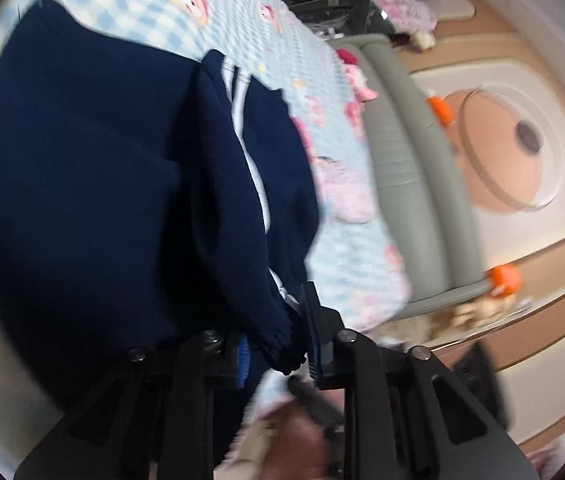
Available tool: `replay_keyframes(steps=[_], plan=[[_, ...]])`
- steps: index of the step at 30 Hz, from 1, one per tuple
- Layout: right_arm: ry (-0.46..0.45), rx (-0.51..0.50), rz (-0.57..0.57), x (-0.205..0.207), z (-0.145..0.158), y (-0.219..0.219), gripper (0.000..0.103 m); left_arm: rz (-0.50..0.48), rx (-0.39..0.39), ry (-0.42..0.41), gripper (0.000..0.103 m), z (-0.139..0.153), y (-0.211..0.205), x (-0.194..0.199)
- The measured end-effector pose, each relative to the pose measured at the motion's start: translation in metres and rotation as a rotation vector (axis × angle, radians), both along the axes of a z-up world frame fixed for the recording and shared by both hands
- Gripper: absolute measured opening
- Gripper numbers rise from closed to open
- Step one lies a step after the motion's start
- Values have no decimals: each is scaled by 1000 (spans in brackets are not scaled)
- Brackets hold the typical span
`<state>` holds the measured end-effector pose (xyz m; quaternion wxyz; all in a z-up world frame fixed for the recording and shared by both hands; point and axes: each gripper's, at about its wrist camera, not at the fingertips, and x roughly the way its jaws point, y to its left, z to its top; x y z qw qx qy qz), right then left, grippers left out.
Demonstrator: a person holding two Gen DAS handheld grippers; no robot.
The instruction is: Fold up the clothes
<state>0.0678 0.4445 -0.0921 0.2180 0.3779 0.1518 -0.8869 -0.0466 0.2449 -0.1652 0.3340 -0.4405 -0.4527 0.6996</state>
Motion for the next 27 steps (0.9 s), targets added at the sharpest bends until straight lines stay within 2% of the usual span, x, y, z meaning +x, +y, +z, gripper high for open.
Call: replay_keyframes(steps=[3, 5, 9, 11, 16, 18, 23, 27], plan=[[9, 47, -21, -6, -7, -3, 54, 16, 152, -11, 18, -3, -3, -1], [-3, 34, -54, -9, -8, 4, 54, 40, 234, -24, 17, -6, -7, 0], [-29, 8, -122, -15, -9, 19, 53, 76, 274, -25, 16, -8, -17, 1], [-42, -5, -156, -19, -10, 27, 45, 86, 220, -17, 15, -5, -19, 1], [-81, -63, -214, -23, -12, 42, 45, 43, -2, -44, 13, -2, -4, 8], [-97, -91, -233, -25, -13, 48, 45, 27, -119, -47, 13, 2, 3, 14], [-140, -161, -278, -28, -15, 62, 49, 9, -175, -19, 13, 11, 13, 29], [-158, -204, -297, -29, -16, 70, 53, 45, -225, 79, 13, 37, 19, 44]])
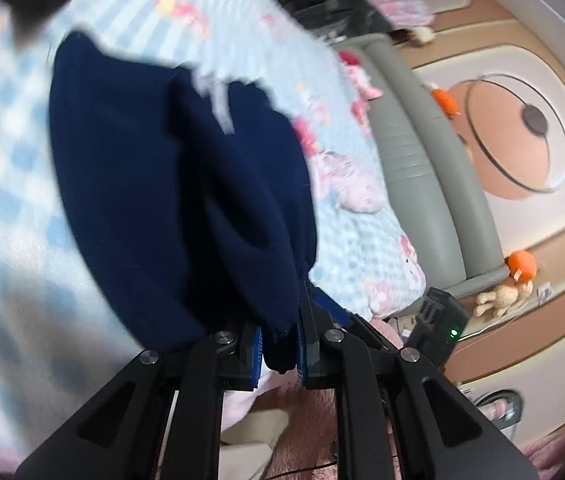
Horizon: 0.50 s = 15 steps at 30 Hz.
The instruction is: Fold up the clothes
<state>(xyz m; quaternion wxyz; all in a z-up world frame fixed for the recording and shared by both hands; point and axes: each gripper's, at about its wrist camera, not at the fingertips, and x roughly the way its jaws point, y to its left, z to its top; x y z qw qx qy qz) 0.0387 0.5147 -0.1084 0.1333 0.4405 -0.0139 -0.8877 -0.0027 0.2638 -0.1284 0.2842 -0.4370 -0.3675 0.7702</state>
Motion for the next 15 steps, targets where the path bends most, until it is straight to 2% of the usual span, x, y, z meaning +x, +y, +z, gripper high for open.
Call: replay_keyframes(steps=[2, 4, 6, 7, 8, 9, 11, 13, 15], plan=[[9, -8, 7, 1, 1, 2, 54, -13, -78, -6, 13, 0, 9, 2], [-5, -13, 12, 0, -2, 2, 55, -18, -164, -90, 13, -17, 21, -5], [-32, -13, 18, -2, -7, 2, 57, -1, -151, -138, 16, -29, 21, -8], [-41, 0, 27, -2, -7, 0, 57, 12, -156, -116, 16, -25, 21, -8], [-41, 25, 43, -1, -6, -2, 57, 26, -180, -62, 19, -13, 21, -6], [-35, 38, 61, 0, -2, -3, 57, 41, -204, -7, 30, -2, 21, -3], [-12, -25, 66, 1, 6, 3, 57, 65, -249, 81, 39, 17, 22, -1], [12, -88, 71, 1, 15, 9, 57, 81, -248, 44, 36, 12, 23, -7], [35, -150, 77, 2, 23, 15, 57, 82, -243, -18, 23, -1, 24, -13]])
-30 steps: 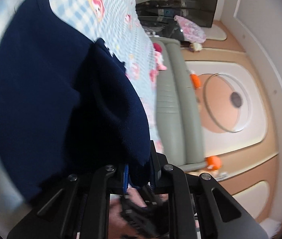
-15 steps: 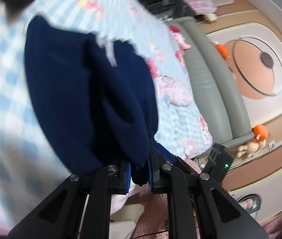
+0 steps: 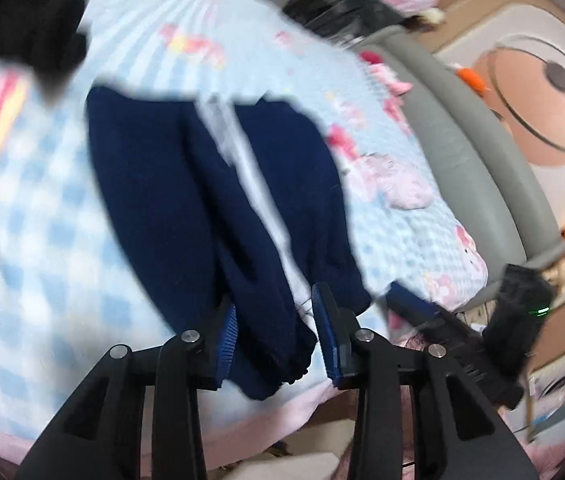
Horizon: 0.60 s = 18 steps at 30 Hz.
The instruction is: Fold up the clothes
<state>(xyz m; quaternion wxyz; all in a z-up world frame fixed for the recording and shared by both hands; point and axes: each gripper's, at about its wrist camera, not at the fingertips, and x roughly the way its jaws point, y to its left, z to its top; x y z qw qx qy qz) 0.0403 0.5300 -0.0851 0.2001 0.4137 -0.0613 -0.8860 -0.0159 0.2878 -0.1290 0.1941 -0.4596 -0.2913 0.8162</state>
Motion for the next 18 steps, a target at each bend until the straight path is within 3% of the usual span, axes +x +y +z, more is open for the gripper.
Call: replay_keyframes(steps=[3, 7, 9, 13, 16, 18], plan=[[9, -54, -7, -6, 6, 4, 58, -17, -68, -4, 21, -2, 12, 2], [-66, 29, 27, -20, -21, -13, 58, -14, -109, -12, 16, -7, 3, 16], [-115, 65, 37, -22, -34, -17, 58, 5, -93, -18, 16, -9, -8, 18], [-151, 0, 10, -25, -35, -3, 58, 46, -48, -21, 17, -7, -30, 16], [-135, -25, 14, -26, -28, -2, 58, 77, -14, -24, 29, -6, -47, 15], [-114, -23, 32, -30, -20, -5, 59, 97, 9, -26, 49, -6, -59, 15]])
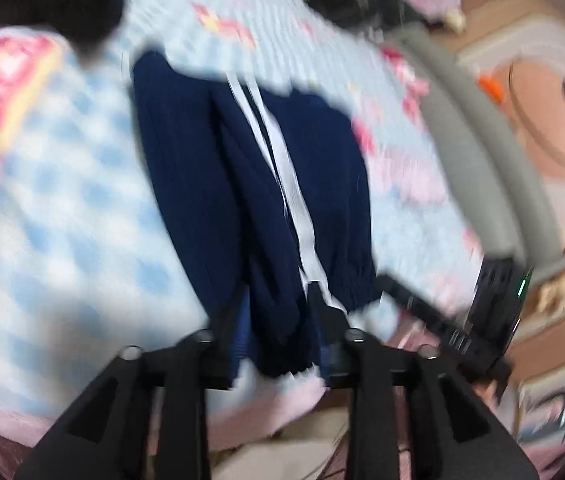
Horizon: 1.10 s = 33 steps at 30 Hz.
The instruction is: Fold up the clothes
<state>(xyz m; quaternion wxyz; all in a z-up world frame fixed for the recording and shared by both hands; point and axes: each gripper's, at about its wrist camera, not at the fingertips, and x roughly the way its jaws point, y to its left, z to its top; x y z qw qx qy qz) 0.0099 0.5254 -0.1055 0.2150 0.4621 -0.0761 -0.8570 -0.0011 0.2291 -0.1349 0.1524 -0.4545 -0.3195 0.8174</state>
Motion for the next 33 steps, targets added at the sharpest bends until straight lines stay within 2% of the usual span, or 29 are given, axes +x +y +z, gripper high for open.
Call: replay_keyframes(steps=[3, 6, 8, 11, 14, 21, 25, 26, 27, 29, 33], plan=[[26, 12, 33, -11, 10, -5, 59, 31, 34, -1, 55, 1, -17, -1], [-15, 19, 70, -41, 7, -12, 60, 42, 24, -18, 60, -3, -21, -21], [-58, -8, 88, -59, -2, -17, 60, 37, 9, -40, 61, -8, -20, -35], [-103, -67, 103, -77, -13, -23, 60, 75, -82, -58, 61, -7, -23, -47], [-108, -106, 103, -92, -17, -29, 60, 119, -71, -34, 61, -5, -33, -45], [-93, -184, 63, -111, -16, -25, 60, 18, -88, -22, 59, -9, -17, -69], [-75, -177, 61, -106, -19, -27, 60, -40, -97, -16, 59, -12, -7, -83], [-68, -171, 63, -104, -20, -28, 60, -54, -99, -14, 56, -12, -5, -87], [-61, -164, 65, -103, -20, -30, 60, -69, -102, -12, 34, -13, -3, -90], [-47, -147, 70, -100, -21, -32, 60, -74, -132, 25, 8, -5, 0, -89], [-33, -156, 70, -98, -16, -30, 60, -16, -193, 134, 6, 31, -5, -63]])
